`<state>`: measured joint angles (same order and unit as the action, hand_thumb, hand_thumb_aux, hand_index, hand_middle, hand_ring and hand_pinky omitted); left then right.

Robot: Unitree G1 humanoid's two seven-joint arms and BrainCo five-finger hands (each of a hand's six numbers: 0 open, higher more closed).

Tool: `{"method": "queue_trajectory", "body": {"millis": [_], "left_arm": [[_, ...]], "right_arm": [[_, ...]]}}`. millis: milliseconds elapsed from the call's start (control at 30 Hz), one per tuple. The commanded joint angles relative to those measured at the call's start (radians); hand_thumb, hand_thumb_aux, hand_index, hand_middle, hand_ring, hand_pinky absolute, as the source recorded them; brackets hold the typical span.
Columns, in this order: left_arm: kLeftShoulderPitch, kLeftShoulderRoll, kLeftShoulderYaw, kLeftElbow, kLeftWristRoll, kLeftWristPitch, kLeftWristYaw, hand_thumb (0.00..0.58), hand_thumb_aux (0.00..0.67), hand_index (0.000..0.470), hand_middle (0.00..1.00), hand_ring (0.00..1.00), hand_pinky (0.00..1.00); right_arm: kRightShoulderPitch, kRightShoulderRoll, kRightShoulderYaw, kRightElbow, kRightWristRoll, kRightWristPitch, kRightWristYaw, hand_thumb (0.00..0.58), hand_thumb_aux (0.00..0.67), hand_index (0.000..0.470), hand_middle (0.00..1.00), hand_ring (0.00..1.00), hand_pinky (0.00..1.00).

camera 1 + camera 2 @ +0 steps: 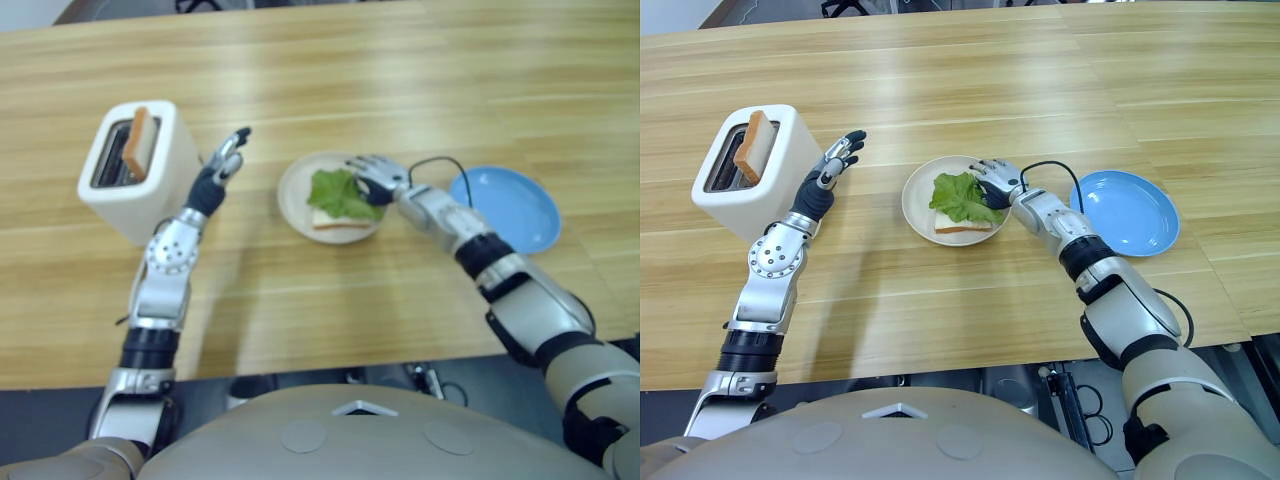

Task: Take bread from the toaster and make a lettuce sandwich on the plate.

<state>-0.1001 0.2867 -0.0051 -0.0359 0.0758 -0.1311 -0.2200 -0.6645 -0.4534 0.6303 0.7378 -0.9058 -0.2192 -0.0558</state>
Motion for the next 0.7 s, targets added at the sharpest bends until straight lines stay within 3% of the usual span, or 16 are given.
{"method": "queue_trajectory", "body": {"millis": [33,467,700], "left_arm": [[-0.002,0.004,-0.004,0.014,0.006,0.005,-0.004,0.0,0.0,0.0,0.0,0.0,0.0],[-0.001,0.013,-0.004,-0.013,0.021,0.002,-0.001,0.0,0.0,0.0,0.0,0.0,0.0],[-0.027,0.155,0.135,-0.284,0.126,0.026,0.025,0.0,0.0,0.0,0.0,0.0,0.0]], "right_arm": [[0.027,-0.028,-0.013,-0.084,-0.012,0.04,0.028,0.0,0.0,0.0,0.0,0.0,0.0],[0.12,-0.164,-0.127,-0.424,-0.033,0.182,0.105,0.0,0.0,0.0,0.0,0.0,0.0],[0.223,-0.214,-0.272,-0.705,-0.003,0.24,0.142,0.0,0.0,0.0,0.0,0.0,0.0]]}}
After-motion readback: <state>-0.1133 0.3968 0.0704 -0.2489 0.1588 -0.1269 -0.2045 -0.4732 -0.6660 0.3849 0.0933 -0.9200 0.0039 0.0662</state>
